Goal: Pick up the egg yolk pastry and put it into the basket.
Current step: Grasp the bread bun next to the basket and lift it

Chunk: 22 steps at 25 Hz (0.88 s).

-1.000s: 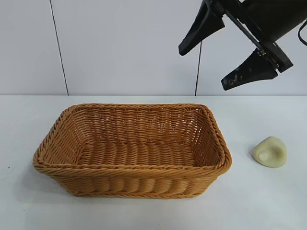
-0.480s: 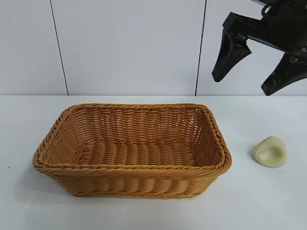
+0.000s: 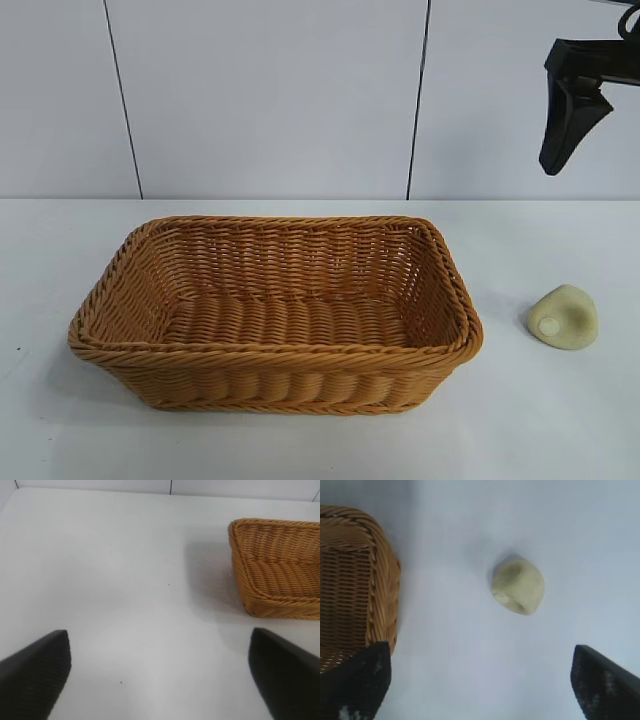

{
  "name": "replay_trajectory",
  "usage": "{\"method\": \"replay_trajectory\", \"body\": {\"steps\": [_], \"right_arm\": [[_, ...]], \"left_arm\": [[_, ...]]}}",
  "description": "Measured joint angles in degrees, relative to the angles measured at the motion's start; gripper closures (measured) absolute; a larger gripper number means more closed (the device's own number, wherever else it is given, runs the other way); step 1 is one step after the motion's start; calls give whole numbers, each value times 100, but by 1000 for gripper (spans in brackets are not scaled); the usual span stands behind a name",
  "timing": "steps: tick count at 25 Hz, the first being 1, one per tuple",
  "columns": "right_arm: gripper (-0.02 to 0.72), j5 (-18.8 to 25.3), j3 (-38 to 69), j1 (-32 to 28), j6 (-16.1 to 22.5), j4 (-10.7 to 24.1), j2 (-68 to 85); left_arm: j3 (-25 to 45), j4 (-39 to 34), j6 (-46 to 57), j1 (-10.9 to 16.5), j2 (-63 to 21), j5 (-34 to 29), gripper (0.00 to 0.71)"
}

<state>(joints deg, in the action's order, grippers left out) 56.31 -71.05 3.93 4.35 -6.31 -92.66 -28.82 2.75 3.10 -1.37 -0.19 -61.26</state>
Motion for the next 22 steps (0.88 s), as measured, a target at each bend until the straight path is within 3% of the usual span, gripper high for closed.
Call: {"method": "replay_trajectory", "body": {"steps": [4, 13, 22], "right_arm": [[8, -96, -5, -17, 0, 40, -428], [8, -805, -6, -17, 17, 208, -1841], [9, -1064, -6, -23, 40, 271, -2461]], "left_arm": [[0, -1, 0, 0, 0, 0, 18], [0, -1, 0, 0, -11, 0, 18], [2, -1, 0, 0, -18, 0, 18]]}}
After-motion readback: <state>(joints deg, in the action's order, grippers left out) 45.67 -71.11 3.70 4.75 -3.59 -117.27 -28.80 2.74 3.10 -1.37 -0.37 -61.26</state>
